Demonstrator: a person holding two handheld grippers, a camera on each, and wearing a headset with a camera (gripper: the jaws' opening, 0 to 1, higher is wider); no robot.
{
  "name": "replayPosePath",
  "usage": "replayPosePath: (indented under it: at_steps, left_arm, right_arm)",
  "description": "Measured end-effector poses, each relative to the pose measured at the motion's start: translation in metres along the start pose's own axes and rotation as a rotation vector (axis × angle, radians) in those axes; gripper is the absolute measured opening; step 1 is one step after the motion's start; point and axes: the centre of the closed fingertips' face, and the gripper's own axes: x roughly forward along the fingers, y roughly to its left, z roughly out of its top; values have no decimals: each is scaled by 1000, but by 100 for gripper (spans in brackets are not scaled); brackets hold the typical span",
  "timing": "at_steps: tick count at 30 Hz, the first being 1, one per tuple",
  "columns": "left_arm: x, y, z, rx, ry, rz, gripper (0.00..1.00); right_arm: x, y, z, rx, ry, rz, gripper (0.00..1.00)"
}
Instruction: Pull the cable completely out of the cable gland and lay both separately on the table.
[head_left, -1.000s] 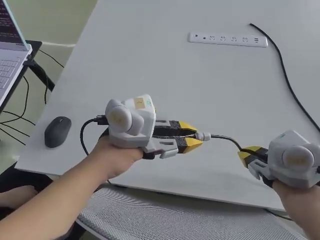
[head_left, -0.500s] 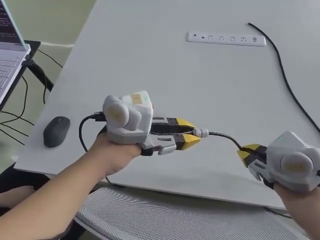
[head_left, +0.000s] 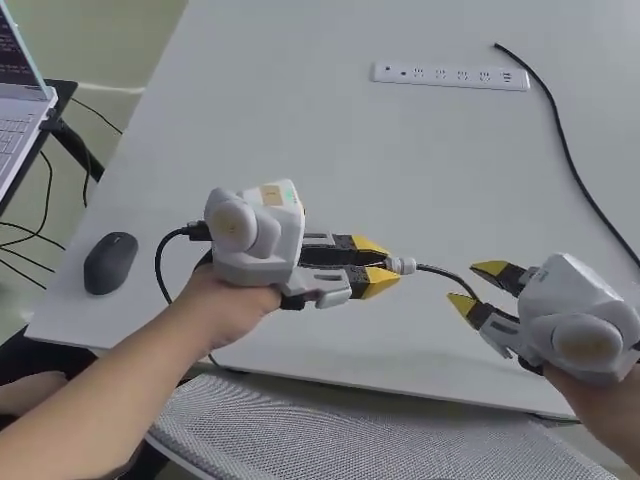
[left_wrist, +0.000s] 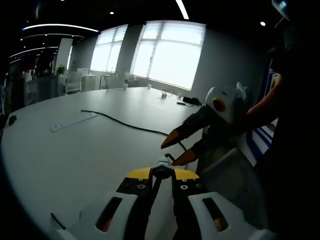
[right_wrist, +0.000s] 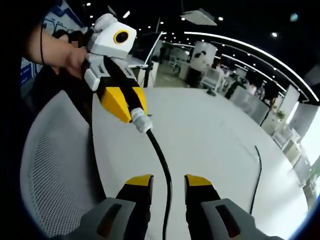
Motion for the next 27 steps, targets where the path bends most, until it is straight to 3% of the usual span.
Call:
replayPosePath:
  at_steps: [13, 27]
  left_arm:
    - [0, -5, -5, -1, 23, -18, 15]
    - [2, -3, -8, 9, 38, -23, 15]
  right_arm:
    - [10, 21, 32, -207, -30, 67, 17]
    - [10, 29, 37, -261, -31, 82, 2]
